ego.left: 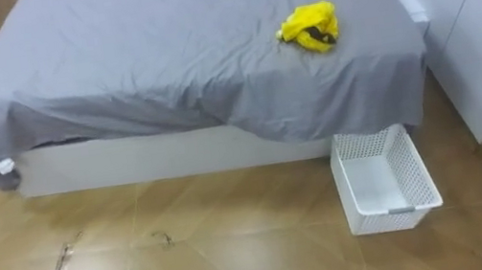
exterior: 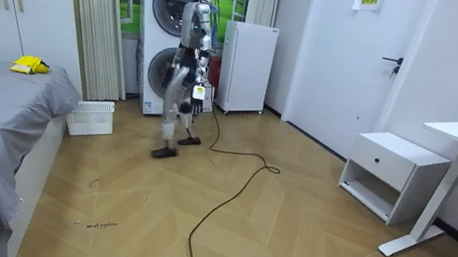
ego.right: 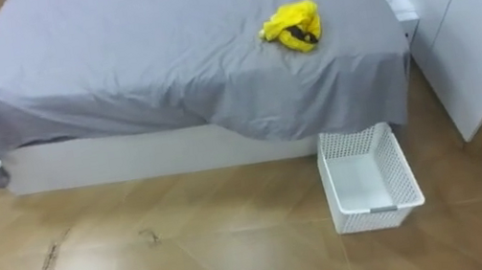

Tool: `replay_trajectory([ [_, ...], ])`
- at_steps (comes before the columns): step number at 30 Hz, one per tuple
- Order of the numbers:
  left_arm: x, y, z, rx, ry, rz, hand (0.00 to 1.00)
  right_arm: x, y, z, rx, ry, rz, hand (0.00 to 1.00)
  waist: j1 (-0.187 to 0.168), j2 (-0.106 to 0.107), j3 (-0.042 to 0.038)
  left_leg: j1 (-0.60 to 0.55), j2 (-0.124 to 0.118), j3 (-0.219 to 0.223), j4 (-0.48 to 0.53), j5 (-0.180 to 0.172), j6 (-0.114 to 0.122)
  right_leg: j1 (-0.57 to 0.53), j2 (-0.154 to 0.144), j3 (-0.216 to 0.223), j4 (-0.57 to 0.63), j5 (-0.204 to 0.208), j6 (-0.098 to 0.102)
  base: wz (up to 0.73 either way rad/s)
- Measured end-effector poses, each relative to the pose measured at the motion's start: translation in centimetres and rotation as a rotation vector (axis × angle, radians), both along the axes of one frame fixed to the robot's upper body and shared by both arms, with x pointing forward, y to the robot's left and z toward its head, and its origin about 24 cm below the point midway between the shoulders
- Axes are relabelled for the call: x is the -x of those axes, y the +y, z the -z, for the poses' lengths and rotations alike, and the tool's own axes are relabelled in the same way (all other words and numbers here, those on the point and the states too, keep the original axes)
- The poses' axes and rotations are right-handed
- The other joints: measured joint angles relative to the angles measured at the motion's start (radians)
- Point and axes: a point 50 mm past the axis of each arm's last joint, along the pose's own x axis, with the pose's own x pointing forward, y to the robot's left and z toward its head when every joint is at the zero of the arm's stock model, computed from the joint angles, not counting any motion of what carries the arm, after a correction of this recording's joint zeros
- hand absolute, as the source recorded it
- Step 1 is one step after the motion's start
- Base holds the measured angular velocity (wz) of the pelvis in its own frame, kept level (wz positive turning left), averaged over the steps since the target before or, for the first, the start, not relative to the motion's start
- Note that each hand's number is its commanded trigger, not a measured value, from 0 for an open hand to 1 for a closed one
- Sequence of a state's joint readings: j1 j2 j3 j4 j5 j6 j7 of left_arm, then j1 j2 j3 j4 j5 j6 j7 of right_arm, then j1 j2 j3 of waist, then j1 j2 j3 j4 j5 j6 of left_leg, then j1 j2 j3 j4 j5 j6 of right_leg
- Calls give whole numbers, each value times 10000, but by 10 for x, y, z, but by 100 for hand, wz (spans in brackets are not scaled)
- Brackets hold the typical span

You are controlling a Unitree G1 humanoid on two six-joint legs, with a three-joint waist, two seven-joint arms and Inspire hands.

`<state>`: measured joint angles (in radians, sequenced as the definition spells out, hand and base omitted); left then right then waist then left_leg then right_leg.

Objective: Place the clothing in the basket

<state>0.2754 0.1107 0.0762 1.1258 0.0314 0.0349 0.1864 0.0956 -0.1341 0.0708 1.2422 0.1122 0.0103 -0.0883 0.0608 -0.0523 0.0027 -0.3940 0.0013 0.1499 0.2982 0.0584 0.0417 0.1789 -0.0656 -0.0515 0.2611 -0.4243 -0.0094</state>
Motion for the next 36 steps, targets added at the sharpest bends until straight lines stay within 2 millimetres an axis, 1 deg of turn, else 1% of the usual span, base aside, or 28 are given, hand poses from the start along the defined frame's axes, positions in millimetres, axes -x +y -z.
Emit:
replay_trajectory([
  [1,0,-1,0,17,-13,19,0,-1,0,0,0,-6,-3,0,-17,-37,-64,-65,-90,119,188,-19,216,34,-138,30,-54,-44,72,-16],
  [3,-13,0,0,-4,-449,78,0,-6,1,-1,18,-239,4,0,12,-252,71,-239,-202,581,1409,-969,348,304,-565,104,-249,131,510,-34],
  [4,-14,0,0,-9,-508,70,0,-8,0,-1,73,-357,-13,0,-7,-228,118,-342,-122,611,1927,-1260,376,465,-630,149,-257,257,571,-36],
  [5,-15,3,-1,-74,-567,26,0,-10,0,-2,211,-522,-63,0,13,-315,230,-700,-150,801,3044,-1724,460,778,-788,556,-30,317,599,-11],
  [6,-14,1,-1,-37,-570,26,0,-1,-6,-2,478,-327,-29,0,-97,-210,15,-611,-120,869,2594,-1954,387,614,-828,466,915,290,642,5],
  [7,-17,2,-1,-54,-644,53,0,5,-8,-2,576,-176,35,0,-179,-120,-67,-441,-244,878,2694,-2158,569,387,-950,268,1788,264,688,34],
  [8,-21,5,-2,-152,-812,-54,0,13,-10,-2,698,40,158,0,-274,-279,-49,64,-603,915,2725,-2589,738,-70,-1355,-119,3641,663,943,32],
  [9,-24,6,-2,-216,-949,-284,0,17,-13,-3,879,103,260,0,-243,-296,16,661,-831,908,2598,-2896,854,-512,-1570,-166,5150,1855,892,19],
  [10,-30,6,-3,-325,-1174,-524,0,16,-15,-4,1079,23,385,0,-228,-123,-7,1289,-942,864,2222,-3060,928,-963,-1686,-198,6228,3637,665,4],
  [11,-33,7,-3,-388,-1280,-614,0,15,-16,-4,1134,-128,525,0,-247,-14,-35,1575,-979,737,1995,-3105,958,-1186,-1703,-238,6588,4374,684,0],
  [13,-46,10,-5,-636,-1739,-840,0,3,-17,-7,1244,-845,907,0,-247,232,4,2327,-1027,259,1294,-3143,988,-2292,-1493,-458,7723,3613,125,14],
  [14,-56,11,-7,-785,-2117,-765,0,-6,-18,-9,1239,-1268,1095,0,-333,443,97,2782,-1011,-177,907,-3149,988,-3118,-1073,-657,7966,2738,-44,33],
  [15,-65,10,-10,-815,-2521,-634,0,-11,-16,-11,1159,-1578,1243,0,-359,551,100,3174,-960,-591,595,-3185,984,-3910,-652,-912,7578,2019,-112,48],
  [17,-77,6,-12,-729,-2980,-220,0,-23,-12,-13,1087,-2034,1190,0,-341,596,110,3649,-876,-925,281,-3365,970,-4906,-24,-1007,5916,1553,-85,46],
  [19,-81,-3,-10,-404,-3040,269,0,-36,-10,-16,1039,-2485,1140,0,-307,639,116,4186,-805,-1229,79,-3639,934,-5443,403,-1123,3155,1740,-56,41],
  [21,-75,-15,-7,-23,-2860,586,0,-50,-9,-22,1159,-3248,1076,0,-289,761,118,5085,-569,-1297,-191,-4124,775,-5421,562,-1458,336,3405,-192,55],
  [22,-72,-17,-6,37,-2801,608,0,-54,-9,-23,1190,-3439,1069,0,-253,809,96,5304,-487,-1300,-275,-4209,708,-5415,585,-1536,-16,3819,-276,43],
  [24,-62,-13,-6,-25,-2576,508,0,-78,-4,-32,1079,-4466,962,0,44,869,-22,5796,-186,-1279,-508,-4503,340,-5429,843,-1661,5,4814,-917,6],
  [25,-57,-11,-5,-48,-2484,404,0,-84,-4,-34,1072,-4682,881,0,56,958,-29,5845,-34,-1282,-443,-4584,180,-5423,918,-1807,178,4811,-940,0],
  [26,-49,-9,-5,-73,-2304,204,0,-97,-3,-40,1041,-5192,779,0,106,1183,-51,6022,248,-1246,-446,-4645,-115,-5388,1082,-2207,695,4682,-1150,5],
  [28,-40,0,-6,-296,-2154,-112,0,-114,2,-52,967,-6082,455,0,112,1221,29,6510,580,-1314,-270,-4238,-867,-5508,960,-2683,2425,3453,-1538,11],
  [29,-39,1,-6,-327,-2140,-172,0,-119,3,-55,944,-6246,442,0,46,1185,100,6669,593,-1399,-26,-4096,-1015,-5649,893,-2911,3120,3230,-1578,0],
  [30,-35,6,-7,-462,-2102,-255,0,-125,6,-58,858,-6437,373,0,31,1048,155,6577,711,-1480,974,-4042,-1081,-5830,1036,-2911,2893,2903,-1345,-17],
  [31,-34,11,-9,-606,-2106,-266,0,-129,10,-60,756,-6584,281,0,59,980,73,6411,672,-1278,1671,-4068,-1121,-5769,1050,-2993,2267,3294,-1641,-45],
  [32,-30,12,-8,-615,-1953,-360,0,-132,10,-62,788,-6689,111,0,139,1205,119,6032,919,-1120,2987,-3960,-1168,-5531,1289,-3160,2539,2880,-1849,-38],
  [33,-33,12,-9,-624,-2092,-418,0,-132,14,-61,751,-6526,-54,0,-1,1132,114,5640,939,-1166,3989,-3292,-1323,-5243,1379,-3078,2529,2508,-1870,-16],
  [35,-41,9,-10,-508,-2406,-446,0,-131,15,-60,818,-6387,-189,0,-227,981,112,4785,1001,-1076,4981,-3260,-1274,-4745,1357,-2949,2116,2360,-1814,15],
  [36,-44,4,-10,-369,-2562,-459,0,-129,13,-60,936,-6328,-157,0,-393,960,114,4246,1061,-943,5193,-3495,-1179,-4302,1362,-2910,1669,2387,-1757,10],
])
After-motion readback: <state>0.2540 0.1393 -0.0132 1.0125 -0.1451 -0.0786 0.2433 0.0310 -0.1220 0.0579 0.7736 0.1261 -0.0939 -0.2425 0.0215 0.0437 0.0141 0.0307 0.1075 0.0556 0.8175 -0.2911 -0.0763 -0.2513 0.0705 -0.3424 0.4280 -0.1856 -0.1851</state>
